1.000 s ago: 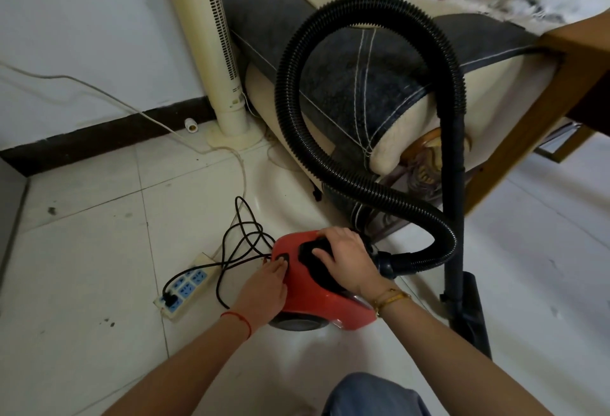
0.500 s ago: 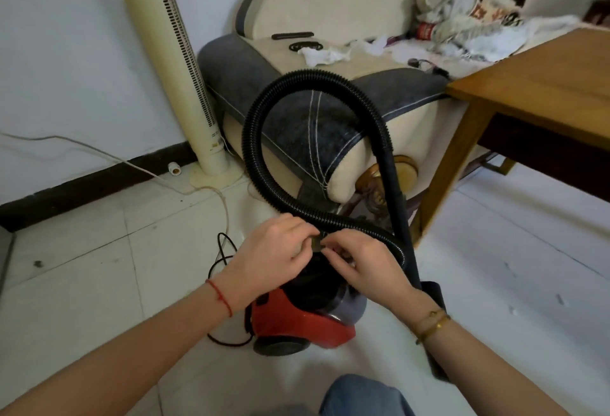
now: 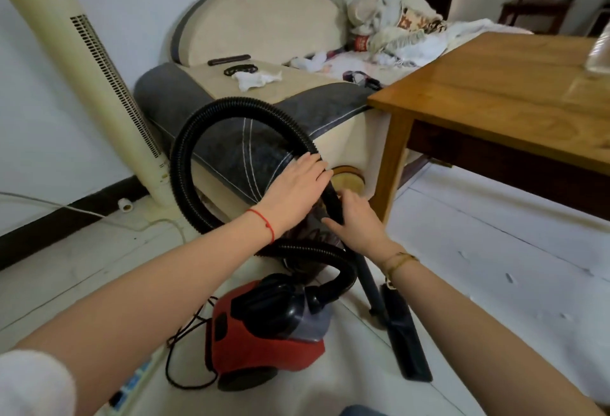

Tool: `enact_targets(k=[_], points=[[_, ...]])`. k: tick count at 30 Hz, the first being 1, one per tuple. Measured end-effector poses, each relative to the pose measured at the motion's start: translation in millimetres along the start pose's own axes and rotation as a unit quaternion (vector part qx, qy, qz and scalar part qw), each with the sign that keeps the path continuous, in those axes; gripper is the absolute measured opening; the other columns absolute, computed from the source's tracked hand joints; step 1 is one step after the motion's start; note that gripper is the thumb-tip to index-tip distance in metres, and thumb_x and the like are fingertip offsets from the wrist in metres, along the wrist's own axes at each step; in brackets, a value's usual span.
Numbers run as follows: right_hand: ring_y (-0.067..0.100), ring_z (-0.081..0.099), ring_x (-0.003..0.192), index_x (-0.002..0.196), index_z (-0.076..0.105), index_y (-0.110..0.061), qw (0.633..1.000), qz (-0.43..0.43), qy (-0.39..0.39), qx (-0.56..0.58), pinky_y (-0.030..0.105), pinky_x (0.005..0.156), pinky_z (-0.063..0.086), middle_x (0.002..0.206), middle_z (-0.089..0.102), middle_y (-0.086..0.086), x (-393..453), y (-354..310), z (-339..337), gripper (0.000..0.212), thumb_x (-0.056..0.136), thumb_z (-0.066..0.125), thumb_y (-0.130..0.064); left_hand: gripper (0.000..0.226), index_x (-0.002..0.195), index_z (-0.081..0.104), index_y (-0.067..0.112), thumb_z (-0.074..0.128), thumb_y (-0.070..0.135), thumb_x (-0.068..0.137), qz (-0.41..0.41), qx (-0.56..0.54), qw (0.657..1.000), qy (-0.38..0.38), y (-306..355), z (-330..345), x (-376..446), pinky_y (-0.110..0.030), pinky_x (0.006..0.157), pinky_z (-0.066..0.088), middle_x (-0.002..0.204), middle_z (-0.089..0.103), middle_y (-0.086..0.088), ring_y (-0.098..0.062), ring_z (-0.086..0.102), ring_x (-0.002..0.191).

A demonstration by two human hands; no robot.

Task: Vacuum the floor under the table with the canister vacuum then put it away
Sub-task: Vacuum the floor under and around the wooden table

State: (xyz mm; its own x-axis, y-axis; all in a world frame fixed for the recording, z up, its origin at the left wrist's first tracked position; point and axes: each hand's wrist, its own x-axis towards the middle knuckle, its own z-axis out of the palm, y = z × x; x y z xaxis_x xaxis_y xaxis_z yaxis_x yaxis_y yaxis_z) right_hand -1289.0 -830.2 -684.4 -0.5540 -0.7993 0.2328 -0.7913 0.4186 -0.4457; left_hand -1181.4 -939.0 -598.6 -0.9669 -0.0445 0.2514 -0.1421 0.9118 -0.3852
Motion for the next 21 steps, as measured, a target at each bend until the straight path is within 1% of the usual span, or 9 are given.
enact_targets(k=[3,5,7,10,13,16,18,19,21], points=[[0.026,0.055,0.094,0.111,0.043,-0.012,0.999,0.03,-0.026,0.01,0.04,0.076,0.051,0.106,0.056,0.009,20,8,16,0.044,0.086,0.063,-0.043,0.046,0.129,0.052,0.006,0.057,0.007,0.083,0.027,0.054,0.998,-0.016,-6,14,24,-0.04,0.12,0.013,0.135,0.05,-0.012,-0.029,0.035,0.135],[0.027,0.059,0.089,0.106,0.043,-0.012,0.997,0.048,-0.051,0.039,0.042,0.072,0.053,0.101,0.059,0.01,31,10,21,0.041,0.086,0.064,-0.042,0.034,0.115,0.06,0.01,0.058,0.008,0.081,0.049,0.066,0.996,-0.029,-15,19,37,-0.04,0.118,0.018,0.122,0.058,-0.009,-0.028,0.044,0.126],[0.027,0.062,0.086,0.108,0.044,-0.011,0.991,0.071,-0.08,0.076,0.037,0.067,0.051,0.097,0.062,0.01,39,9,19,0.038,0.089,0.062,-0.038,0.026,0.108,0.062,0.012,0.057,0.008,0.082,0.068,0.075,0.993,-0.053,-25,15,49,-0.04,0.115,0.025,0.113,0.059,-0.007,-0.027,0.049,0.116],[0.029,0.064,0.093,0.122,0.046,-0.008,0.98,0.109,-0.129,0.108,0.035,0.073,0.051,0.107,0.065,0.013,47,2,9,0.041,0.092,0.059,-0.032,0.025,0.11,0.059,0.01,0.053,0.008,0.086,0.09,0.085,0.985,-0.116,-36,0,61,-0.04,0.108,0.031,0.112,0.058,-0.008,-0.029,0.049,0.111],[0.031,0.061,0.104,0.127,0.047,-0.008,0.966,0.143,-0.184,0.109,0.034,0.083,0.048,0.117,0.063,0.014,50,-7,-5,0.043,0.092,0.058,-0.029,0.029,0.116,0.052,0.01,0.053,0.008,0.087,0.094,0.071,0.977,-0.176,-42,-22,73,-0.038,0.103,0.034,0.116,0.056,-0.008,-0.028,0.048,0.113],[0.031,0.058,0.104,0.12,0.049,-0.008,0.951,0.181,-0.224,0.111,0.032,0.078,0.044,0.116,0.061,0.014,51,-19,-19,0.038,0.091,0.058,-0.03,0.031,0.123,0.051,0.01,0.05,0.011,0.092,0.079,0.068,0.963,-0.247,-52,-37,83,-0.038,0.101,0.034,0.123,0.053,-0.009,-0.027,0.044,0.118],[0.031,0.058,0.1,0.116,0.049,-0.008,0.941,0.2,-0.247,0.114,0.029,0.072,0.039,0.114,0.06,0.015,52,-25,-27,0.035,0.09,0.058,-0.031,0.028,0.121,0.052,0.01,0.049,0.012,0.094,0.069,0.063,0.959,-0.269,-59,-43,85,-0.036,0.097,0.036,0.122,0.053,-0.009,-0.027,0.046,0.115],[0.032,0.058,0.1,0.115,0.048,-0.008,0.938,0.204,-0.256,0.115,0.029,0.071,0.037,0.114,0.06,0.015,52,-28,-31,0.035,0.09,0.058,-0.031,0.026,0.12,0.053,0.01,0.048,0.011,0.094,0.068,0.058,0.957,-0.275,-62,-45,83,-0.036,0.095,0.037,0.12,0.053,-0.01,-0.026,0.047,0.113],[0.033,0.058,0.103,0.117,0.046,-0.008,0.935,0.203,-0.265,0.117,0.031,0.075,0.042,0.117,0.06,0.015,54,-36,-40,0.037,0.09,0.059,-0.029,0.025,0.118,0.053,0.007,0.047,0.008,0.094,0.069,0.037,0.954,-0.289,-66,-49,80,-0.036,0.091,0.04,0.118,0.052,-0.011,-0.027,0.047,0.111]])
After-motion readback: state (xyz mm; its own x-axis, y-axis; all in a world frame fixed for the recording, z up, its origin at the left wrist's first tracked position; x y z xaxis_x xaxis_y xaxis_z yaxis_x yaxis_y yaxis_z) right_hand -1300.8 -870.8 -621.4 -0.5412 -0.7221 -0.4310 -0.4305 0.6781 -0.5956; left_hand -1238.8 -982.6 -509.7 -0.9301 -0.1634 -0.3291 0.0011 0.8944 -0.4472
